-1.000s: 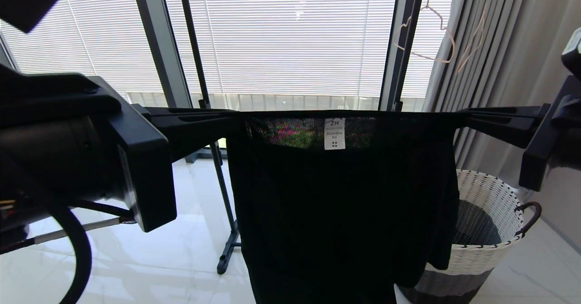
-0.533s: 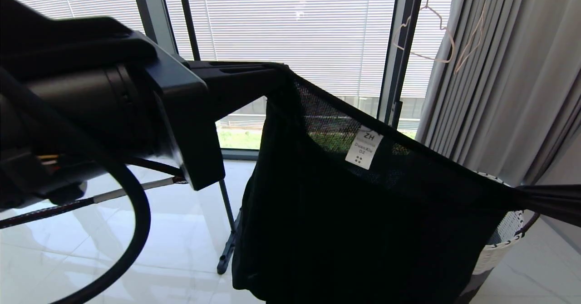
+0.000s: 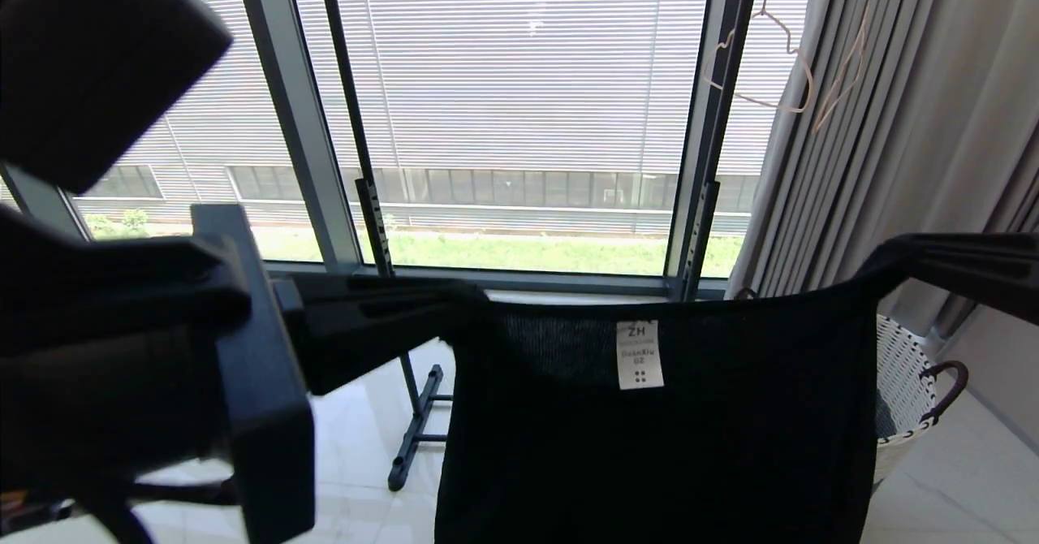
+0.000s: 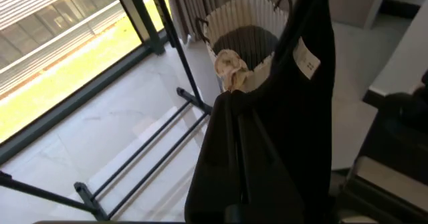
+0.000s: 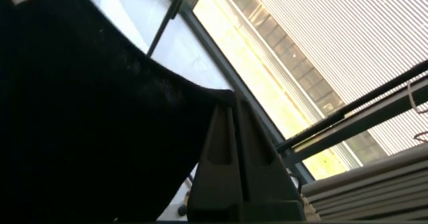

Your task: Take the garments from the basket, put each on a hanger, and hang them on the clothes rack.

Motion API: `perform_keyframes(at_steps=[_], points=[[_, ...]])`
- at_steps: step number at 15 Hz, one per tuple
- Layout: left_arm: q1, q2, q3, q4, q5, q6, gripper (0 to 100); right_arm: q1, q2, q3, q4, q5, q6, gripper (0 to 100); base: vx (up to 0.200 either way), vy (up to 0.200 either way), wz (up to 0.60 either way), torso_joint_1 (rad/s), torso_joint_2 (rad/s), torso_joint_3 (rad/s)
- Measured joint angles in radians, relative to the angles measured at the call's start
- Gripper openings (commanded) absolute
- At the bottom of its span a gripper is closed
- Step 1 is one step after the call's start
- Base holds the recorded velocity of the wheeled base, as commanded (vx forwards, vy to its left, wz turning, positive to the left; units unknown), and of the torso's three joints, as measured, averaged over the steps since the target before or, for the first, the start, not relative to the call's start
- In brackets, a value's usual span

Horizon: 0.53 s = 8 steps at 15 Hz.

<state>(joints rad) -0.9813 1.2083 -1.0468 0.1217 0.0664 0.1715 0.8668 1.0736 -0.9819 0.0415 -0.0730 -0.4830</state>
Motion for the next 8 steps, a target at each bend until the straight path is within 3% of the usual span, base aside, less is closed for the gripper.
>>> perform_keyframes(at_steps=[2,6,8], points=[[-0.064,-0.062,0.002,0.110,-0.001,-0.027,0,-0.008,0.085,-0.074,-0.065,-0.013,0.002,0,0.000,0.000,0.00,0.000,0.00,0.000],[-0.090,-0.106,0.004,0.116,0.009,-0.029,0,-0.012,0.163,-0.131,-0.072,-0.019,0.002,0,0.000,0.000,0.00,0.000,0.00,0.000],[-0.053,-0.087,-0.018,0.074,0.048,-0.029,0,-0.013,0.154,-0.131,-0.039,-0.019,0.002,0,0.000,0.000,0.00,0.000,0.00,0.000]])
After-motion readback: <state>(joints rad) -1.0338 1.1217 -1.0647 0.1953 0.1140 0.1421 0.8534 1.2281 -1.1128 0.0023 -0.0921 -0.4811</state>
